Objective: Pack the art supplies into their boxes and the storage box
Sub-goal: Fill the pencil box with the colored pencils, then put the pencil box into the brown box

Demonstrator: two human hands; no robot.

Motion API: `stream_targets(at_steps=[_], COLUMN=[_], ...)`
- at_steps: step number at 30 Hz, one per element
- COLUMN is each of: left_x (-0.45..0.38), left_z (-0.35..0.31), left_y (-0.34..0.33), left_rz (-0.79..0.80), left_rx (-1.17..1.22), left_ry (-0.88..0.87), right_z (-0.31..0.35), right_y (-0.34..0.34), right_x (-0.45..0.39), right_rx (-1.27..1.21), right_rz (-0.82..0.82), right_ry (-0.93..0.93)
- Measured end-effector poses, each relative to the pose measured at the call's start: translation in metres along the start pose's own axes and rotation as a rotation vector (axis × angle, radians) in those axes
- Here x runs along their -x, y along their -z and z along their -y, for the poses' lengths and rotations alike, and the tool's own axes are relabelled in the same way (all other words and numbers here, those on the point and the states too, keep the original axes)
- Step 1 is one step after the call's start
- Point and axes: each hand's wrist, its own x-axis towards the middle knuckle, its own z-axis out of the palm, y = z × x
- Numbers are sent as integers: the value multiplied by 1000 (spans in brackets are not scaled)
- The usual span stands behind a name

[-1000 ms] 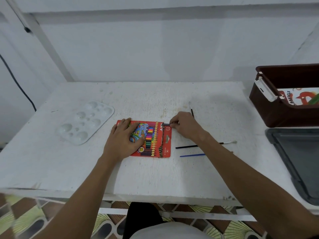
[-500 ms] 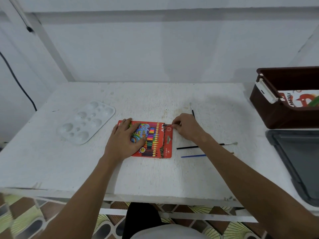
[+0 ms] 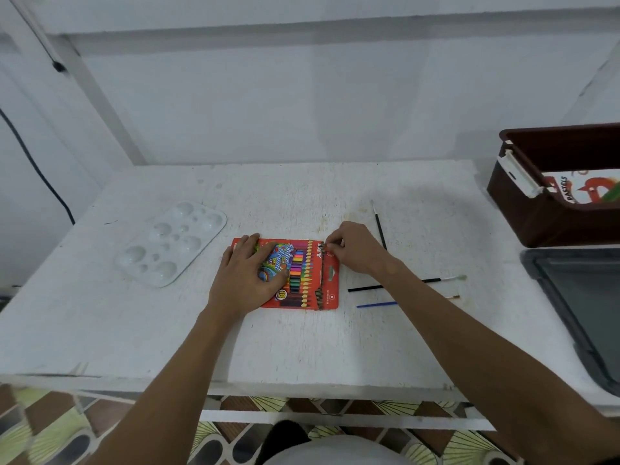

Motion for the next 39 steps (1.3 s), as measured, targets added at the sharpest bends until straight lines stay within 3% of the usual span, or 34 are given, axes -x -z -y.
stream_targets(at_steps=[9, 12, 16, 22, 28, 34, 39], left_x=[-1, 2, -2, -1, -4, 2, 7], left_z=[-11, -28, -43, -39, -32, -26, -14], left_y=[-2, 0, 17, 27, 36, 50, 60], left_rz=[19, 3, 175, 218, 342, 421, 353], left_rx=[-136, -242, -274, -65, 73, 586, 1015], left_ry=[67, 199, 394, 459, 400, 447, 470], right_z=[12, 16, 25, 36, 39, 50, 57], right_y=[2, -6, -13, -26, -30, -21, -9], right_x=[12, 22, 41, 53, 50, 48, 43], right_rx=[-91, -114, -184, -146, -360, -692, -1049], right_rz=[80, -70, -176, -131, -139, -209, -95], right_ry=[-14, -84, -213, -292, -398, -460, -383])
